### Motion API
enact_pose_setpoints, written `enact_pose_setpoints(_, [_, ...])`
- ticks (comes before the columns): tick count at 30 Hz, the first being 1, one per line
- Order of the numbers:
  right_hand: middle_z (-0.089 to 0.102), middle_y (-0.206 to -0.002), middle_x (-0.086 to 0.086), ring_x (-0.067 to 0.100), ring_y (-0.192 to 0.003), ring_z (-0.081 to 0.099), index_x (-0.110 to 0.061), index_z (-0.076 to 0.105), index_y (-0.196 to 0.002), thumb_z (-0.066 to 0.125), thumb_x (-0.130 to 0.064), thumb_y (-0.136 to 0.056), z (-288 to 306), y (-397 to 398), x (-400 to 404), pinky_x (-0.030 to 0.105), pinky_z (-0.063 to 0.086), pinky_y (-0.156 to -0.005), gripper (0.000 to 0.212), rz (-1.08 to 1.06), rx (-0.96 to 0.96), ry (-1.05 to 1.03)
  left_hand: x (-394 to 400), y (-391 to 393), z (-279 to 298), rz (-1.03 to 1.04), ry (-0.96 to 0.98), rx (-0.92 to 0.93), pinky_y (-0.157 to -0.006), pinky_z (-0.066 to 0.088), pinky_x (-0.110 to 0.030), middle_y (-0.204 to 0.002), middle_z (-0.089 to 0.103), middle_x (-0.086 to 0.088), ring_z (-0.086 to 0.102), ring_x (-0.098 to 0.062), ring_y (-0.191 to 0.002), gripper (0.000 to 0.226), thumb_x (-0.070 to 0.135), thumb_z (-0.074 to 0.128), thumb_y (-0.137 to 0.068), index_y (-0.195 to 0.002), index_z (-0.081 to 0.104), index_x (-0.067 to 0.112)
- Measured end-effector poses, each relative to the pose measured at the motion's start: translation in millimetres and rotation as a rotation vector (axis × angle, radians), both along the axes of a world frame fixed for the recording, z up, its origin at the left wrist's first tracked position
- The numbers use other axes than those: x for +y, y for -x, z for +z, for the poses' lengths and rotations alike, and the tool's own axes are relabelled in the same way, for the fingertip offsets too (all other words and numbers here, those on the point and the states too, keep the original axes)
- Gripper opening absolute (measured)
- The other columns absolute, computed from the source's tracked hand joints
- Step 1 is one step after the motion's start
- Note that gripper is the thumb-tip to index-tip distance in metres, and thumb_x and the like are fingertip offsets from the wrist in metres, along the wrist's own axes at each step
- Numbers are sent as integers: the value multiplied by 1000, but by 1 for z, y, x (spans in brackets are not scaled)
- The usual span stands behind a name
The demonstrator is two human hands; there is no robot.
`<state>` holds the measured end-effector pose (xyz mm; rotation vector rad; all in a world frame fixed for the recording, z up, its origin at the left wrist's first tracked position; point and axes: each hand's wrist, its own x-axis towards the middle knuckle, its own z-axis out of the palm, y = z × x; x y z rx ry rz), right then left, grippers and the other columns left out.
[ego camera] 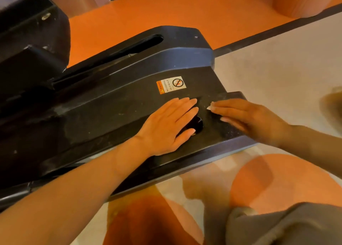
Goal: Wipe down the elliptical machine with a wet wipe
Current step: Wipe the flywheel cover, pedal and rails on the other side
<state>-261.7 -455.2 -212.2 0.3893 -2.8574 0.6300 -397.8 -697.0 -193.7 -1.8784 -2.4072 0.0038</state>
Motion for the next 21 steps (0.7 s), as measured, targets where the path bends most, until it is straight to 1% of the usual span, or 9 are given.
enact_pose_setpoints(1, [52,-143,9,28,-127,54,-12,52,-139,42,-29,-99,-7,-8,-3,45,54,-94,44,-30,-26,77,5,-2,-2,9,7,-6,-120,18,-34,-154,41,-9,35,-24,-143,57,47,38,-102,-146,45,11])
enact_pose_setpoints(3, [40,-153,4,18,-141,39,-10,46,-144,41,-25,-101,-17,-24,-11,38,39,-111,46,-37,-61,213,9,-5,-4,29,11,-27,-122,14,-32,-155,40,-9,34,-23,-144,58,47,37,-103,-146,45,9])
enact_pose_setpoints(5, [35,-156,1,15,-145,30,-9,42,-146,40,-25,-102,-22,-34,-18,32,27,-117,46,-38,-74,308,8,-6,-4,57,12,-46,-122,18,-34,-154,41,-11,36,-23,-144,60,48,36,-103,-145,46,7])
enact_pose_setpoints(7, [34,-156,-1,13,-145,28,-10,38,-147,35,-30,-104,-22,-38,-24,30,24,-118,47,-53,-90,369,4,-8,-2,95,27,-67,-121,21,-35,-153,42,-11,36,-23,-144,62,48,34,-102,-145,46,7])
enact_pose_setpoints(9, [29,-158,-4,9,-146,24,-13,32,-151,30,-34,-105,-22,-33,-27,27,21,-118,50,-59,-134,366,4,-12,0,133,51,-62,-119,22,-36,-154,41,-11,35,-23,-144,63,49,31,-101,-146,45,7])
enact_pose_setpoints(12, [11,-163,-8,3,-149,3,-21,16,-154,20,-44,-102,-13,-14,-33,22,5,-120,57,-53,-245,286,5,-15,0,162,63,-15,-116,24,-42,-153,41,-13,37,-24,-142,63,48,26,-102,-146,45,5])
enact_pose_setpoints(15, [-3,-163,-7,1,-147,-12,-19,5,-156,11,-54,-99,-5,10,-41,21,-5,-119,67,-61,-271,151,4,-16,-3,181,41,-34,-114,30,-42,-153,40,-15,37,-26,-142,65,48,18,-105,-146,43,3])
enact_pose_setpoints(18, [-5,-164,-4,5,-148,-13,-18,3,-156,9,-58,-98,-5,34,-48,23,-7,-119,72,-137,-275,129,2,-16,-5,178,30,-58,-114,29,-43,-154,39,-16,35,-26,-143,65,48,17,-105,-146,40,3])
enact_pose_setpoints(21, [-6,-164,-4,5,-148,-14,-18,1,-156,8,-60,-97,-4,37,-50,23,-8,-119,73,-169,-298,162,4,-12,-6,127,15,-49,-116,28,-42,-153,39,-17,33,-26,-144,62,44,28,-103,-145,42,1])
